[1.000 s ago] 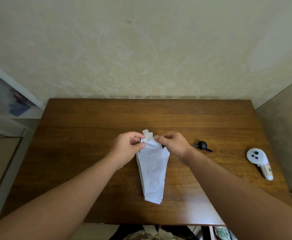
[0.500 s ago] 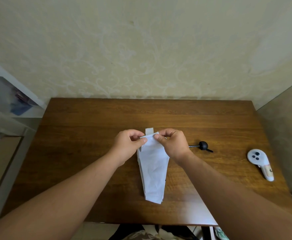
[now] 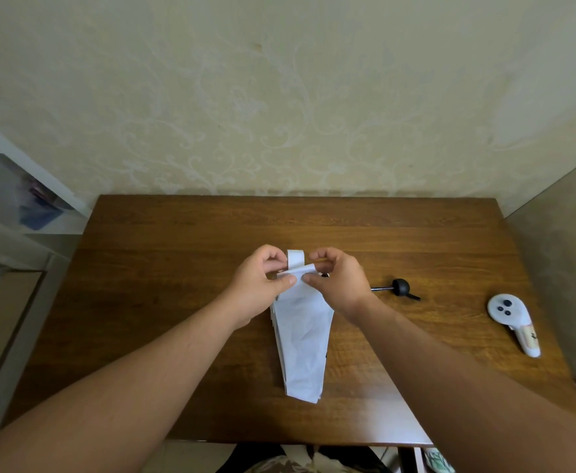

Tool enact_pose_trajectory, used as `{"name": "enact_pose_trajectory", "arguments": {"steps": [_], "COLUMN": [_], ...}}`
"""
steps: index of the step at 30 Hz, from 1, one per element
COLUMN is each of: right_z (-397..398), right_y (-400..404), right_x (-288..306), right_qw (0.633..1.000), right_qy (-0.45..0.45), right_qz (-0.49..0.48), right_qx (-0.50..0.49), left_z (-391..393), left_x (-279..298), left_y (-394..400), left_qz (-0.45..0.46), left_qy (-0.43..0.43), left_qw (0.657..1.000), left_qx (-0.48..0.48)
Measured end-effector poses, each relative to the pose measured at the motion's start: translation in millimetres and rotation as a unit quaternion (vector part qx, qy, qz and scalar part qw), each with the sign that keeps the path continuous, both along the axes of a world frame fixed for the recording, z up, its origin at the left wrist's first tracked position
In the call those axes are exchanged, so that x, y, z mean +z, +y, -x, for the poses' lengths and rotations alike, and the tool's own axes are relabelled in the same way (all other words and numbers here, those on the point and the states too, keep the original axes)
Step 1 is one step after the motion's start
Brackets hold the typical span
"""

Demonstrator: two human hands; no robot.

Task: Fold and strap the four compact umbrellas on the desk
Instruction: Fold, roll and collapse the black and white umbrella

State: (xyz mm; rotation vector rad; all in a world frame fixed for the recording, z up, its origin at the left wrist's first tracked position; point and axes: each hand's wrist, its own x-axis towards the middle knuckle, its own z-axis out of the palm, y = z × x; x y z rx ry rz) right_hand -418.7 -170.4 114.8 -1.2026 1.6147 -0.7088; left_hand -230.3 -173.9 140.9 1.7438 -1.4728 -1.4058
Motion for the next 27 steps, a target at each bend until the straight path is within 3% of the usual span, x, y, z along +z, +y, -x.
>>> {"name": "enact_pose_trajectory", "arguments": {"steps": [12,19,23,27], "right_z": [-6,6,10,13], "right_y": [2,36,72,98], "right_x": [3,-25,-49,-60], "right_qw": [0.997,0.956,0.956,0.950], "right_qy": [0.000,0.160,0.145,0.158], "right_qz": [0.049,0.131,0.119,0.115], "right_qx": [0.062,0.210,0.227,0.243], "left_z": [8,-2,-5,-2], "left_x": [15,2,-12,-25], "left_y": [-2,25,43,56], "left_qz": [0.005,-0.121,-0.189,-0.225], "left_qy": [0.037,0.064,0.084,0.050], "left_qw": [0.999,0.990,0.977,0.969], "left_qx": [0.020,-0.032,-0.054,-0.095]}}
